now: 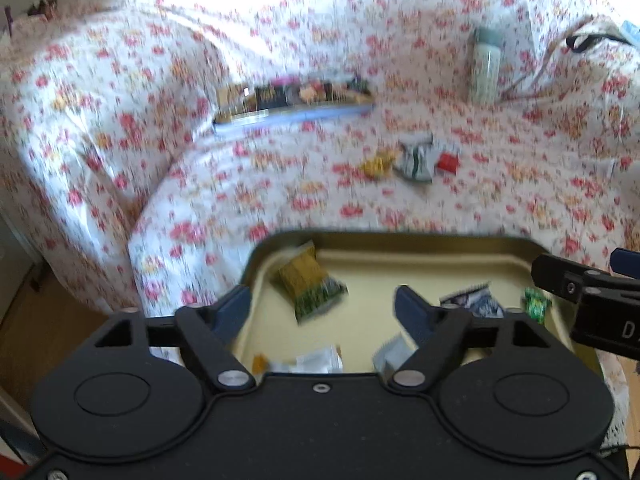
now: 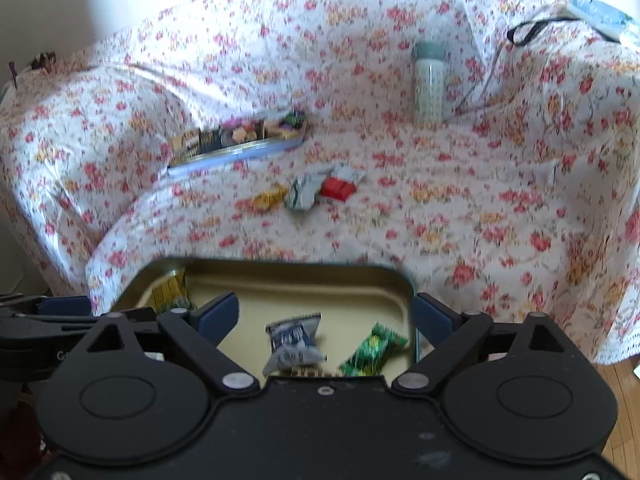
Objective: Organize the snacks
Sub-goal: 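Move both open tools back toward the remaining snacks on the cover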
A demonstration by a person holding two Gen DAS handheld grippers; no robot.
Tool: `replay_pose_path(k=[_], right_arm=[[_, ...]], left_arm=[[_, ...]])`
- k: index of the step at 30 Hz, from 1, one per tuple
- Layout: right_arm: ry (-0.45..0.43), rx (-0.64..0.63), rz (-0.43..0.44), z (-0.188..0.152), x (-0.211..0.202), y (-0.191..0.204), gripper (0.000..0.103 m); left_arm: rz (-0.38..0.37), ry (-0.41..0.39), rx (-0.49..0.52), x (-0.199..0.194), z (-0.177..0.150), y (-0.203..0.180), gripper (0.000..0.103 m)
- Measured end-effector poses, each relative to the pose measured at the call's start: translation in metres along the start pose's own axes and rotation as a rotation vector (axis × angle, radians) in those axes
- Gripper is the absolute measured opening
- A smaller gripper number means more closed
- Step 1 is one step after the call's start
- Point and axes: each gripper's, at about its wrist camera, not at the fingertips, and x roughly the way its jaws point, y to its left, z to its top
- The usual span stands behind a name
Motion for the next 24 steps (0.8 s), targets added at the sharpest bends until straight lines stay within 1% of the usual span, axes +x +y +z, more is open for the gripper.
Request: replay_pose_path(k=[2, 4, 5, 8, 11, 13, 16, 24], right_arm=[[-0.018, -0.012, -0.001, 0.005, 0.0, 0.0, 0.099], [-0.034, -0.026, -0.003, 0.011, 0.001, 0.001, 0.103], [-0.042, -0.032, -0.005, 0.013, 0.002, 0.001, 0.103], [-0.064, -0.057, -0.01, 0.02, 0.005, 0.001, 0.103], [-0.069, -0.079, -0.012, 0.027, 0.01, 0.001, 0.103], [-0.066, -0.086, -0.013, 0.034, 0.016, 0.0, 0.103], [-0.056, -0.088, -0.01, 0.043, 0.025, -0.001, 0.103], [-0.011, -0.089, -0.022, 0.062, 0.057, -0.006, 0.103]], left_arm=[[0.007, -0.041, 0.012, -0.002, 0.006, 0.0, 0.088], [0.007, -0.07, 0.026, -0.003, 0.014, 0.001, 0.088], [0.004, -0.081, 0.031, -0.003, 0.018, 0.001, 0.089], [-0.003, -0.103, 0.038, 0.001, 0.031, 0.002, 0.094], [-0.001, -0.112, 0.054, 0.009, 0.043, 0.002, 0.094], [0.001, -0.099, 0.068, 0.018, 0.052, 0.002, 0.094], [-0.017, -0.057, 0.074, 0.033, 0.064, 0.003, 0.094], [-0.037, 0.059, 0.036, 0.082, 0.091, 0.013, 0.094]])
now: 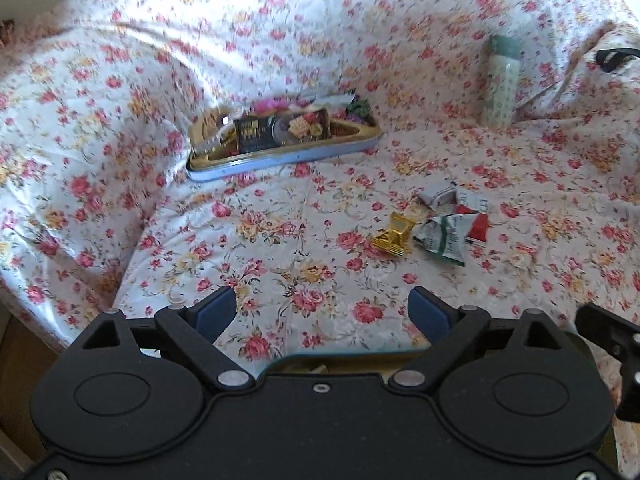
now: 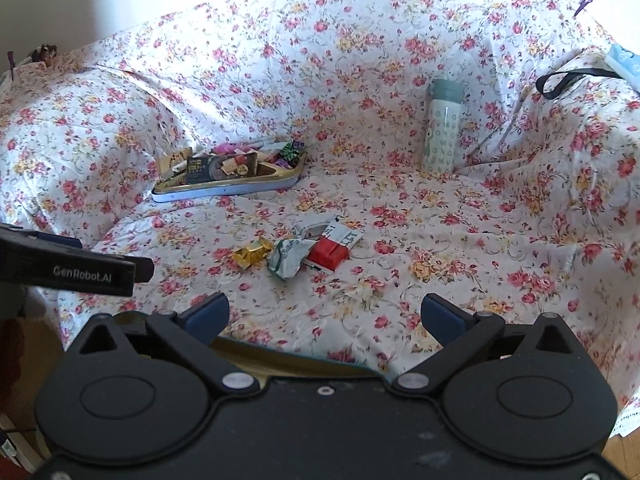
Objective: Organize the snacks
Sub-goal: 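Move both open tools back toward the remaining snacks on the cover, then grasp the green-white packet with right tool while left approaches the gold candy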
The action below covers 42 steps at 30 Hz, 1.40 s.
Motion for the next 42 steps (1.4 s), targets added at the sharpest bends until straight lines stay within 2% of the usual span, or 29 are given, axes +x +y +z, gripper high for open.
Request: replay_pose_path(k=[9, 16, 22, 33, 42], right_arm=[[0.088, 0.011, -0.004, 0.009, 0.04, -0.003, 0.103], [0.141, 0.018, -0.003, 0.012, 0.064, -0.003, 0.103], [0.172, 0.029, -0.002, 0.017, 0.086, -0.005, 0.103], [0.212, 0.047, 0.011, 0.027, 0.12, -0.003, 0.103], [0.192, 0.051, 0.028, 0.042, 0.138, 0.005, 0.102]], left_arm=[[-0.03, 0.13, -0.06, 0.05, 0.016, 0.01, 0.093], [-0.035, 0.19, -0.069, 0.08, 0.02, 0.01, 0.093], [-0.058, 0.201, -0.049, 0.096, 0.024, 0.006, 0.092], [-0.082, 0.183, 0.052, 0.119, 0.03, -0.004, 0.089], [-0.105, 0.21, 0.019, 0.131, 0.021, 0.004, 0.09]])
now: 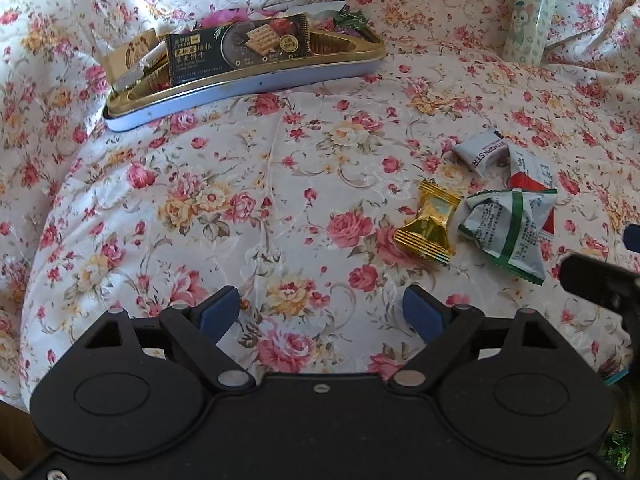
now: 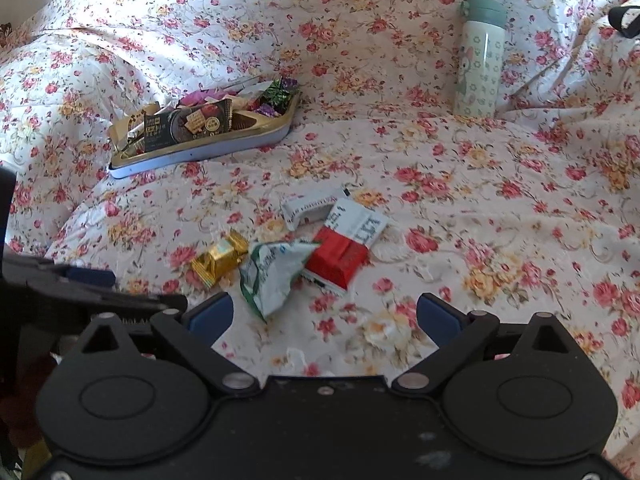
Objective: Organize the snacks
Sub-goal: 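Grasp the green-white packet with right tool while left approaches the gold candy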
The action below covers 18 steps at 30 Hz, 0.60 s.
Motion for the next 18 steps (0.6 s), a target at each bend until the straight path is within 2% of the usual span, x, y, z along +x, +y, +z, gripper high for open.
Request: replay_pose_path(k=[3, 11, 18], right_arm=[[0.001, -0.001, 0.008, 0.006, 0.006, 0.003, 0.099], [0.004, -0.012, 0.035, 0.014, 0.022, 0.011, 0.082], [0.023, -0.038, 0.053, 0.016, 0.035, 0.018, 0.072]], left_arm=[[-0.004, -0.001, -0.01, 0.0, 0.0, 0.002, 0.09], [-0.011, -0.003, 0.009, 0.004, -0.003, 0.002, 0.098], [-0.023, -0.003, 0.005, 0.006, -0.003, 0.004, 0.102]])
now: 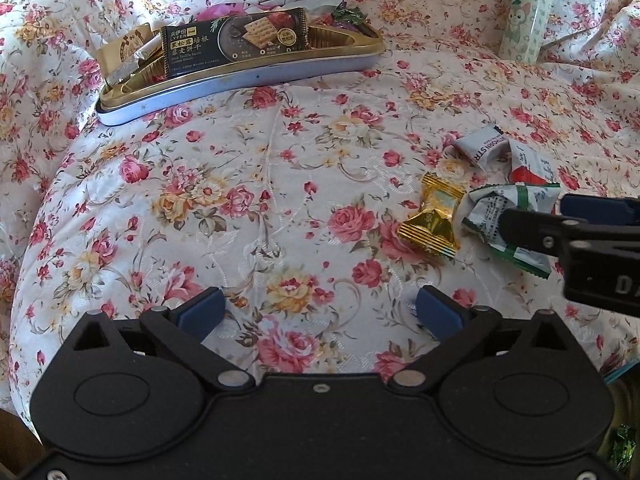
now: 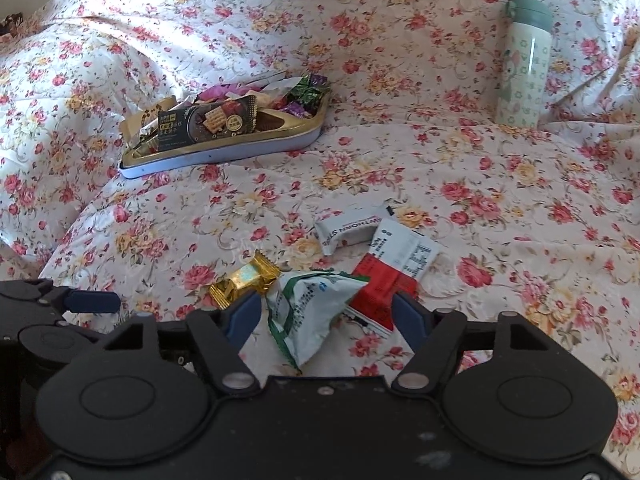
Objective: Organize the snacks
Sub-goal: 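Grasp the green-white packet with right tool while left approaches the gold candy, then grasp the gold-wrapped candy with left tool while right lifts the green-white packet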
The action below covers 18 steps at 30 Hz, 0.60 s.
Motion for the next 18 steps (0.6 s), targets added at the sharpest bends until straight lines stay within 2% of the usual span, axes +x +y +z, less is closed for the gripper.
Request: replay_pose_path(k=[2, 7, 9, 11, 12, 18], right_arm=[[0.014, -0.006, 0.004, 0.0, 0.004, 0.001, 0.066], [0.024, -0.03, 0.008, -0.001, 0.014, 0.005, 0.059], [0.026, -0.042, 0.016, 0.0, 0.016, 0.007, 0.052], [0.027, -0.045, 0.031, 0.0, 0.018, 0.007, 0.038], [0.024, -0.045, 0.035, 0.0, 0.019, 0.007, 0.035], [-0.015, -0.042, 0.018, 0.0, 0.009, -0.002, 0.035]], left_arm=[[0.001, -0.004, 0.001, 0.0, -0.001, 0.0, 0.102], [0.001, -0.003, 0.001, 0.0, -0.001, 0.0, 0.102], [0.001, -0.001, 0.001, 0.0, 0.0, 0.0, 0.102], [0.002, 0.0, 0.001, 0.001, 0.0, 0.0, 0.102], [0.002, 0.0, 0.001, 0.001, 0.0, 0.0, 0.102], [0.003, 0.0, 0.005, 0.001, 0.0, 0.0, 0.103]])
